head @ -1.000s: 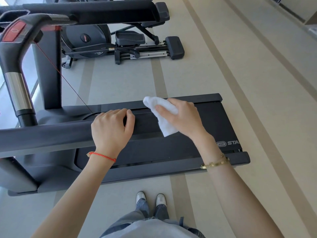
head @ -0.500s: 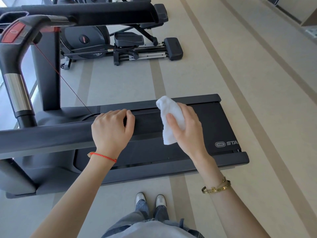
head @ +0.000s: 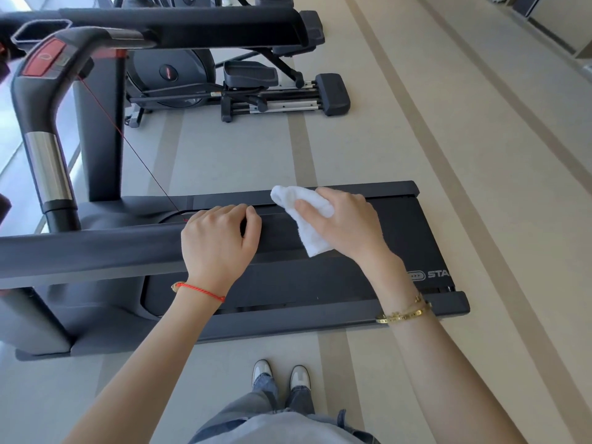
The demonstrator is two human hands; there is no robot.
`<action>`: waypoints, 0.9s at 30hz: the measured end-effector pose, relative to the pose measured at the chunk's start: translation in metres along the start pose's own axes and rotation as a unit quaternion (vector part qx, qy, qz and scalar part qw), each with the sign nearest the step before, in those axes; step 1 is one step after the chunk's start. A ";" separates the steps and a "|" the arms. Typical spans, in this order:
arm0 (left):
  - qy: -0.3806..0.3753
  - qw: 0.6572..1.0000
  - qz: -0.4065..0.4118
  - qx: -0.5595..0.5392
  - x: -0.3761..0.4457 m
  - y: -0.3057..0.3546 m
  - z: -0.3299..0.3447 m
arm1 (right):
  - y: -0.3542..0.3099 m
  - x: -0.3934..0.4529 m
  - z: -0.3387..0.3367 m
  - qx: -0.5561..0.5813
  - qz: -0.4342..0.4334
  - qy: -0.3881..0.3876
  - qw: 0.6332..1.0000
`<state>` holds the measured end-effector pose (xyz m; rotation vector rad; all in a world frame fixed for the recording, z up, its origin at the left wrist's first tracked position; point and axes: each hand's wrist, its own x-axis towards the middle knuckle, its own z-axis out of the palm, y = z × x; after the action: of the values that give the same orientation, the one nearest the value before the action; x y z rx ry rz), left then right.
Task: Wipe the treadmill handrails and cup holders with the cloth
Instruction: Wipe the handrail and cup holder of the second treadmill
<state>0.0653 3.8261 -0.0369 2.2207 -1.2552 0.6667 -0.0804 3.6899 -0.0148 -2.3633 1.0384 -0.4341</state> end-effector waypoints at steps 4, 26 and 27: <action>-0.004 1.000 -0.003 -0.003 0.000 -0.001 0.000 | 0.004 -0.028 0.013 0.012 -0.080 0.132 0.988; -0.065 0.997 -0.028 -0.035 0.001 0.000 -0.011 | 0.002 -0.035 0.014 -0.009 -0.097 0.132 0.986; -0.066 0.996 -0.028 -0.054 0.001 -0.002 -0.013 | -0.002 -0.034 0.014 -0.039 -0.119 0.126 0.984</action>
<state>0.0653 3.8344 -0.0266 2.2308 -1.2569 0.4265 -0.0951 3.7209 -0.0277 -2.5622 0.8959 -0.8127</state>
